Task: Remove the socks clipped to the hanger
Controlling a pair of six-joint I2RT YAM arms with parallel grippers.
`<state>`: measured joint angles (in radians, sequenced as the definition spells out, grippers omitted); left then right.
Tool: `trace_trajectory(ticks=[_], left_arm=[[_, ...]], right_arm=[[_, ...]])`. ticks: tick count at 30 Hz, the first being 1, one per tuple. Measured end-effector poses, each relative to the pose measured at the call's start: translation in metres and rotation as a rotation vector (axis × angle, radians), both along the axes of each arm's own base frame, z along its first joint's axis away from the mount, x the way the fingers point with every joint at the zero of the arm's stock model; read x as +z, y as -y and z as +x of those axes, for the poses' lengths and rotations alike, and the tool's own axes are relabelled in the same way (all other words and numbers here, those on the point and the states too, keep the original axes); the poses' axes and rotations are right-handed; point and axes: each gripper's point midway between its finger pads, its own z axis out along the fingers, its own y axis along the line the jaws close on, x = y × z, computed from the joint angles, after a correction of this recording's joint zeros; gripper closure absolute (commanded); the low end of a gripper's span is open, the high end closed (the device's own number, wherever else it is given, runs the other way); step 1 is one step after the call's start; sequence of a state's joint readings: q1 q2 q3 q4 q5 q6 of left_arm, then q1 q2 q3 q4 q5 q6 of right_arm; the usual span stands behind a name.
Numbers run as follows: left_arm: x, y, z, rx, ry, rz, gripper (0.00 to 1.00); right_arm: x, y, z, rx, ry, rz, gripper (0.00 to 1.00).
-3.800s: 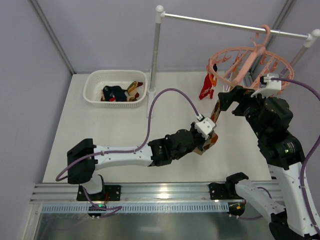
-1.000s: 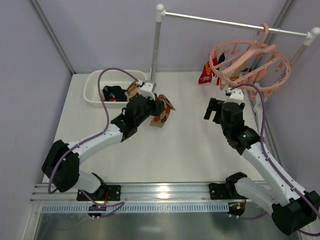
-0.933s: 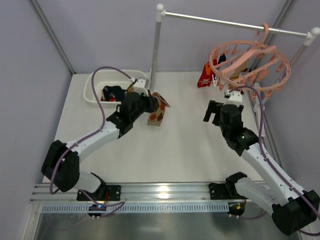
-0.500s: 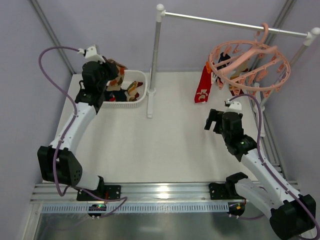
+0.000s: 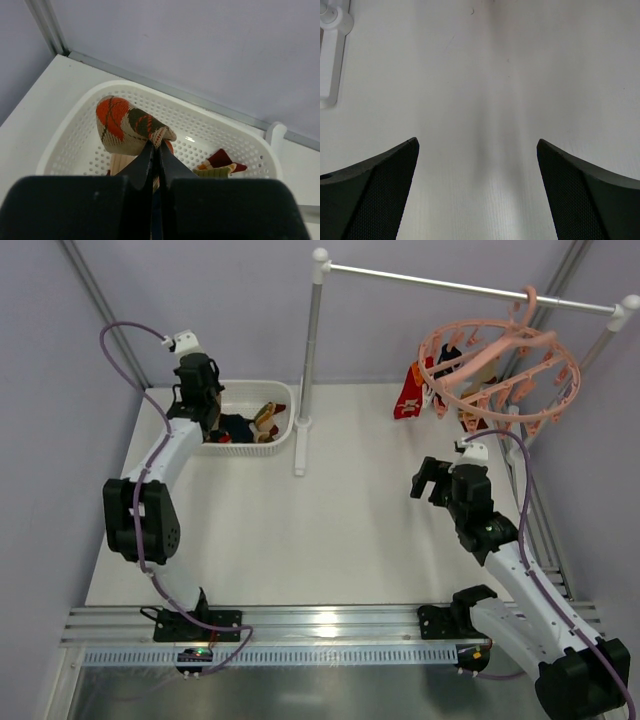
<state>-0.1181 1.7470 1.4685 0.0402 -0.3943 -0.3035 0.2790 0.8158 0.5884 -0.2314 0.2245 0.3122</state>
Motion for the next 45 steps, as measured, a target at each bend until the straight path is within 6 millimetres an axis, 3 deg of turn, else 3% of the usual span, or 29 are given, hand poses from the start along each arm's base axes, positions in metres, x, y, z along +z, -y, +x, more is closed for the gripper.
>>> trace_trajectory(ticks=[5,6,9,11,15,22,27,30,38,45], left_arm=[[-0.017,-0.004,0.007,0.018,-0.027,0.034,1.00],[-0.019,-0.004,0.009,0.017,-0.026,0.039,0.86],[-0.028,-0.005,0.012,0.009,-0.045,0.065,0.16],[-0.039,-0.004,0.017,0.010,-0.073,0.063,0.03],[-0.055,-0.005,0.020,0.020,-0.116,0.064,0.00],[-0.064,-0.003,0.016,0.022,-0.128,0.060,0.00],[-0.070,0.015,0.010,0.010,-0.137,0.059,0.00],[-0.068,0.040,0.007,-0.018,-0.124,0.062,0.00],[-0.070,0.133,-0.005,-0.197,-0.081,-0.084,0.01],[-0.082,0.216,-0.042,-0.396,-0.070,-0.190,0.00]], right_arm=[[0.000,-0.004,0.001,0.018,0.005,0.012,0.00],[0.000,-0.004,0.001,0.021,0.005,0.013,0.00],[0.000,-0.004,0.002,0.021,0.004,0.014,0.00],[-0.001,-0.004,0.002,0.019,0.004,0.014,0.00],[-0.001,-0.003,0.002,0.018,0.005,0.015,0.00],[-0.002,-0.002,0.002,0.014,0.000,0.014,0.00],[-0.002,-0.002,0.001,0.013,0.003,0.015,0.01],[0.002,0.000,-0.001,0.008,0.020,0.020,0.00],[0.030,0.010,-0.012,-0.019,0.124,0.045,0.00],[0.045,0.018,-0.025,-0.035,0.176,0.056,0.01]])
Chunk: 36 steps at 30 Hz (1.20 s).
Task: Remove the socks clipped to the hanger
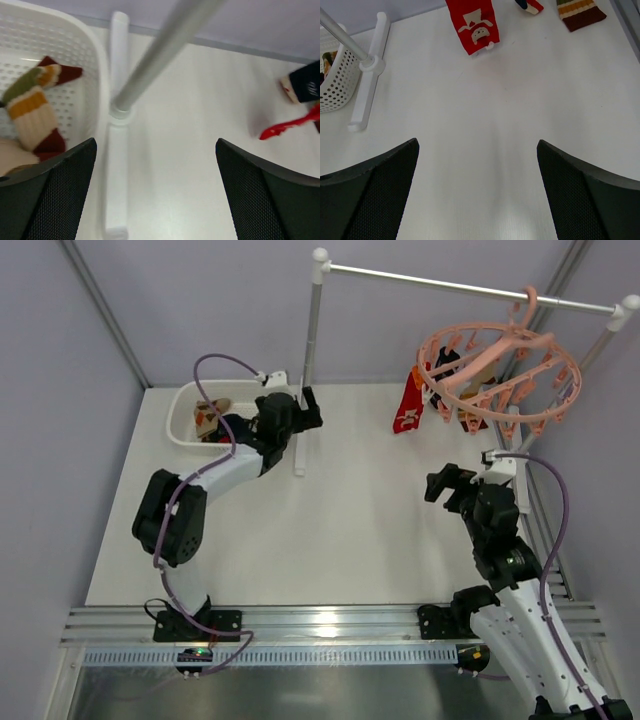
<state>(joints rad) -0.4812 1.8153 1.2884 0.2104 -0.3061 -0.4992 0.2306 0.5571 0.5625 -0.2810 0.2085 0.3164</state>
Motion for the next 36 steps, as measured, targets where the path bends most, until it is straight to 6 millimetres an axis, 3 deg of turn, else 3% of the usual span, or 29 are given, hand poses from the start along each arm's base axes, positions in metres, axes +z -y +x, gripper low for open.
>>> trace_trajectory(ticks=[8,12,16,20,24,29,36], left_arm=[[0.026,0.120,-0.044,-0.286,0.081,-0.095,0.00],[0.036,0.179,-0.041,-0.423,0.162,-0.146,0.00],[0.018,0.218,-0.031,-0.524,0.212,-0.180,0.00],[-0.008,0.246,-0.018,-0.590,0.237,-0.195,0.01],[-0.024,0.267,-0.006,-0.635,0.274,-0.218,0.00],[-0.020,0.277,0.007,-0.635,0.341,-0.233,0.00],[0.007,0.285,0.034,-0.581,0.477,-0.244,0.00]], right_arm=[[0.008,0.006,-0.012,-0.013,0.030,0.007,0.00],[0.020,0.007,-0.020,-0.009,0.066,0.021,0.00],[0.042,0.003,-0.030,0.018,0.121,0.050,0.01],[0.067,-0.002,-0.039,0.051,0.190,0.086,0.00],[0.076,-0.006,-0.042,0.077,0.209,0.099,0.00],[0.074,-0.010,-0.042,0.100,0.200,0.104,0.00],[0.070,-0.020,-0.035,0.141,0.173,0.113,0.00]])
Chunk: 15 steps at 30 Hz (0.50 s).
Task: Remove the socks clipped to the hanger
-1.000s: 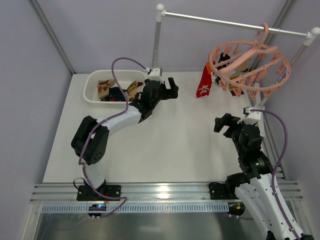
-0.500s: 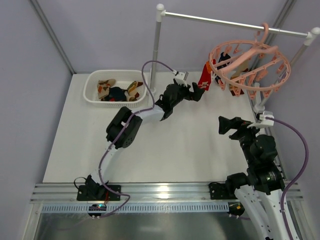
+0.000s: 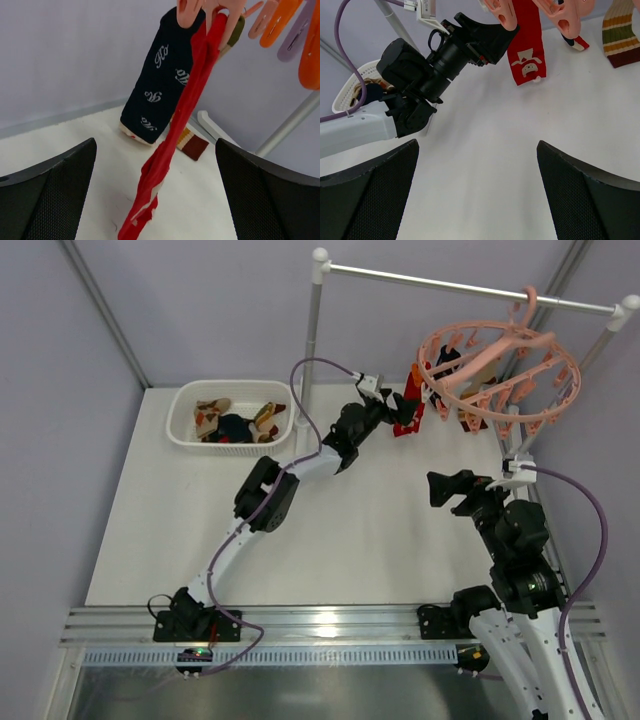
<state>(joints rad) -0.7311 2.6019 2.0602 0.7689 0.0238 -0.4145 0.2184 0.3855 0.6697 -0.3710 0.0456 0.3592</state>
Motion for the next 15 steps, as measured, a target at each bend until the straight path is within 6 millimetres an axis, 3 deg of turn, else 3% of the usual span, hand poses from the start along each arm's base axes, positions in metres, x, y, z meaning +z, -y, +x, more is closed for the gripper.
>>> trace_trajectory(ticks=[2,7,13,15], left_arm=[[0.002,0.003,0.006,0.005,0.018,-0.012,0.01],[-0.008,0.011,0.013,-0.015,0.037,-0.026,0.26],[-0.030,0.021,0.008,-0.074,0.016,-0.020,0.81],[-0.032,0.023,0.005,-0.096,0.012,-0.023,0.91]], right_arm=[[-0.002,-0.002,0.004,0.008,-0.009,0.002,0.00],[-0.005,-0.007,0.011,0.025,-0.021,0.004,0.00],[-0.011,-0.012,0.016,0.045,-0.034,0.002,0.00],[-0.014,-0.013,0.017,0.047,-0.039,0.002,0.00]])
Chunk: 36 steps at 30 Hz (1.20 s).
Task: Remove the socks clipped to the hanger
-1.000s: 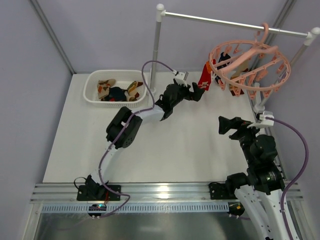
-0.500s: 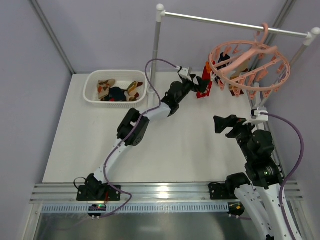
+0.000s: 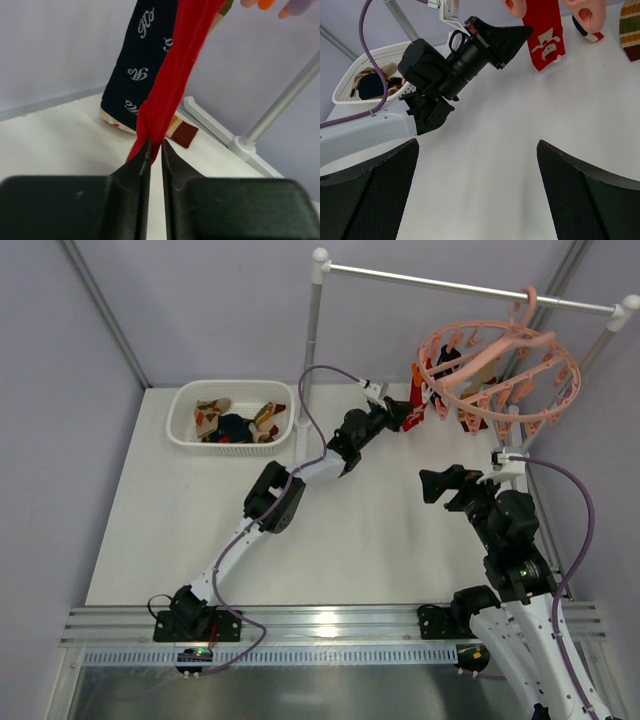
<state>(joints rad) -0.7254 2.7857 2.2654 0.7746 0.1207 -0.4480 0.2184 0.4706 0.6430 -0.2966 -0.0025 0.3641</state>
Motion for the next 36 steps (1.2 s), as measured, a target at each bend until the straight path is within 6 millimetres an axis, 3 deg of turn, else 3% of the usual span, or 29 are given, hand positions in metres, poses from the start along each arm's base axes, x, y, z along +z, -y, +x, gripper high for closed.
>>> trace_trajectory(ticks=[2,6,11,17,22,28,36], left_arm=[[0.002,0.002,-0.003,-0.021,-0.002,-0.009,1.00],[0.007,0.006,-0.012,-0.053,0.016,-0.036,1.00],[-0.003,0.005,-0.026,-0.074,-0.010,-0.029,1.00],[-0.004,-0.011,-0.057,-0.082,-0.050,0.007,1.00],[0.017,-0.030,-0.093,-0.093,-0.054,0.020,1.00],[0.064,-0.042,-0.132,-0.121,-0.009,-0.006,1.00],[0.113,-0.045,-0.210,-0.205,0.055,-0.005,1.00]], right_arm=[[-0.001,0.000,0.000,0.000,-0.002,-0.001,0.00],[-0.001,0.001,0.001,-0.006,0.000,-0.007,0.00],[0.000,0.004,0.000,-0.020,0.007,-0.014,0.00],[0.002,0.009,-0.002,-0.039,0.021,-0.020,0.00],[0.000,0.014,-0.002,-0.066,0.013,-0.034,0.00],[0.000,0.018,-0.004,-0.082,0.015,-0.038,0.00],[0.004,0.019,-0.009,-0.082,0.035,-0.031,0.00]])
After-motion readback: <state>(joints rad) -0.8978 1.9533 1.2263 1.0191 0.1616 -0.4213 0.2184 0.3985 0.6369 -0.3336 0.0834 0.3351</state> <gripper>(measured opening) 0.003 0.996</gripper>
